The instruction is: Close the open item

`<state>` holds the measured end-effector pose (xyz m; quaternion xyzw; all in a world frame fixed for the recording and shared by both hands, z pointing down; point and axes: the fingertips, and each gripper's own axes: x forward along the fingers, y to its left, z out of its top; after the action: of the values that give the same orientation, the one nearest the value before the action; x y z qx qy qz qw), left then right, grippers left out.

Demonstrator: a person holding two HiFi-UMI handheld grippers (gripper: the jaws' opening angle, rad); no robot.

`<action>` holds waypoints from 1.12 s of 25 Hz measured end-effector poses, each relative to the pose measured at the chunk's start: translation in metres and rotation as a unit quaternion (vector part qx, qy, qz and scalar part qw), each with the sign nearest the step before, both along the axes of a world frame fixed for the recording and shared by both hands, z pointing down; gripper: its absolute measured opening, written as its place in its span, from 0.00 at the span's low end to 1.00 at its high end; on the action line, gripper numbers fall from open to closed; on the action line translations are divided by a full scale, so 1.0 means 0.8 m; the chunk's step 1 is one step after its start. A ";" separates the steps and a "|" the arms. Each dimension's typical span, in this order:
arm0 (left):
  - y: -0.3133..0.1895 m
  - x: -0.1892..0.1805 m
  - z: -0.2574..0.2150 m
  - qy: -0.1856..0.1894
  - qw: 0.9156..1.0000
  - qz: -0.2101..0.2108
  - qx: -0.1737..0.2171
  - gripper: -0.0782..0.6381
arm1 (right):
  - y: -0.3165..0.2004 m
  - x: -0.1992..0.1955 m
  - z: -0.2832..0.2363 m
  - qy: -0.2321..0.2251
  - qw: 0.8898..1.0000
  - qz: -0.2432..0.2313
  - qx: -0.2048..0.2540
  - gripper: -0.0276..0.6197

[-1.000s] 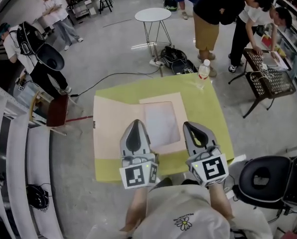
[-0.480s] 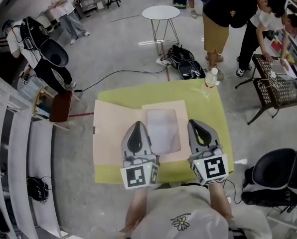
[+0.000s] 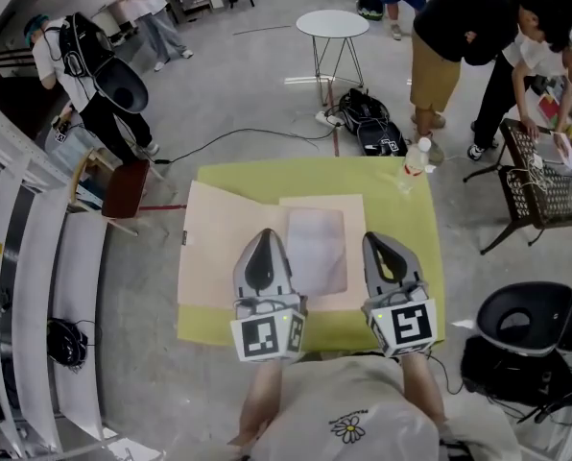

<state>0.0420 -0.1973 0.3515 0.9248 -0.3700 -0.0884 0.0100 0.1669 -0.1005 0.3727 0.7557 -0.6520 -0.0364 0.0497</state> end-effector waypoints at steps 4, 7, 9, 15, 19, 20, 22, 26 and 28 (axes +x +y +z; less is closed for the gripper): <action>-0.004 -0.014 0.004 0.005 1.000 -0.018 -0.005 0.13 | -0.001 -0.005 0.002 -0.002 1.000 -0.004 -0.002 0.06; -0.005 -0.029 0.001 0.013 0.999 -0.030 -0.004 0.13 | 0.001 -0.011 0.004 -0.005 1.000 -0.009 -0.009 0.06; -0.006 -0.041 -0.003 0.022 0.999 -0.039 -0.005 0.13 | -0.001 -0.018 0.004 -0.007 1.000 -0.017 -0.012 0.06; -0.012 -0.077 -0.009 0.041 0.997 -0.069 -0.017 0.13 | -0.013 -0.038 -0.001 -0.011 0.999 -0.051 -0.012 0.06; -0.015 -0.097 -0.004 0.046 0.995 -0.089 -0.024 0.20 | -0.023 -0.054 0.004 -0.019 0.996 -0.087 -0.011 0.06; -0.015 -0.104 -0.002 0.048 0.994 -0.094 -0.026 0.22 | -0.028 -0.061 0.005 -0.020 0.995 -0.099 -0.010 0.06; -0.017 -0.122 -0.002 0.056 0.992 -0.107 -0.029 0.28 | -0.037 -0.079 0.004 -0.021 0.992 -0.123 -0.008 0.06; -0.022 -0.171 -0.006 0.071 0.987 -0.139 -0.033 0.40 | -0.056 -0.125 -0.006 -0.017 0.986 -0.169 -0.006 0.06; -0.027 -0.200 -0.004 0.084 0.983 -0.158 -0.040 0.44 | -0.066 -0.150 -0.008 -0.015 0.982 -0.190 -0.006 0.06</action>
<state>-0.1182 -0.2186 0.3483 0.8429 -0.5122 -0.1516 0.0640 0.0467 -0.1533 0.3660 0.6183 -0.7845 -0.0299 0.0361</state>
